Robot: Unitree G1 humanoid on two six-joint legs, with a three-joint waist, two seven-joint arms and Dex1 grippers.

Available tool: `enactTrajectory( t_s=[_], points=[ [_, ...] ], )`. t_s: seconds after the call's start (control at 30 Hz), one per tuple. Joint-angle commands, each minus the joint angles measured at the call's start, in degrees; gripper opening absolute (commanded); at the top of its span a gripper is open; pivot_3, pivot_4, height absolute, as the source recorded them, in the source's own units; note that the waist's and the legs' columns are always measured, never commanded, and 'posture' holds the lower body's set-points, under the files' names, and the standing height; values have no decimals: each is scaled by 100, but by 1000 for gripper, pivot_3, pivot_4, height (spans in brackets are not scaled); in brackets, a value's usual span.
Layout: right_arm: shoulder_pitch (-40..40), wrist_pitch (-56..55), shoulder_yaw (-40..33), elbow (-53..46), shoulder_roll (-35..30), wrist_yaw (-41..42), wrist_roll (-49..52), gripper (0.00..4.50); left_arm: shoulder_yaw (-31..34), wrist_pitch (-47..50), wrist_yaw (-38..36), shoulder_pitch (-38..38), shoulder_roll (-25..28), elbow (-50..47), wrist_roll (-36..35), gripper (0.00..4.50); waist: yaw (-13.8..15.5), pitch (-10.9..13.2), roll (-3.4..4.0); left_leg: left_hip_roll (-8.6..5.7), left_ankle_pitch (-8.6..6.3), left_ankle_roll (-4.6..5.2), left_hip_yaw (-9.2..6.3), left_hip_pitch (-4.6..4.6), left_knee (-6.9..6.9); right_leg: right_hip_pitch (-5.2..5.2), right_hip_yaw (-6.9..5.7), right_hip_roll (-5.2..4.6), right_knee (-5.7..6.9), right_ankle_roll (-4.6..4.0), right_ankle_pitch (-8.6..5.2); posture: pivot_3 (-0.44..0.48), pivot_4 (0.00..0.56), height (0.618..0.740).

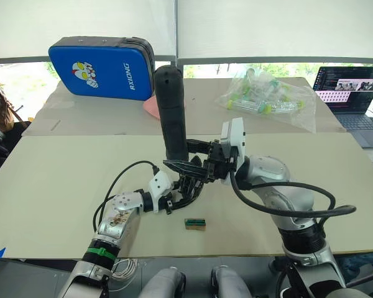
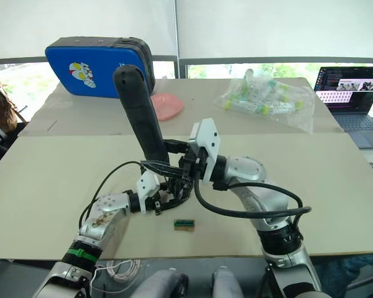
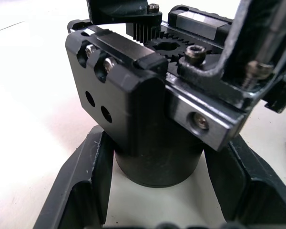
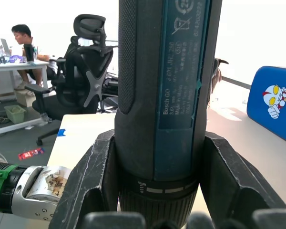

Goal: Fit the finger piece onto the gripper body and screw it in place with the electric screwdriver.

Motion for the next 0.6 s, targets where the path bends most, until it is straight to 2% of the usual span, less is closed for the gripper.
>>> enactTrajectory(
  t_s=[0.03,0.6],
  points=[
    [-3,-52,-13,122,66,-107,-64,1945,-137,268,-9,170,62,195,94,2278,-4,-2,0,0,0,0,0,1,0,0,0,0,0,0,0,0,150,740],
    [66,-78,312,506,218,-131,-329,1945,-137,295,28,227,58,151,87,2278,-50,-25,16,1,-1,-1,0,23,-6,17,2,3,0,4,-3,0,150,740]
  ],
)
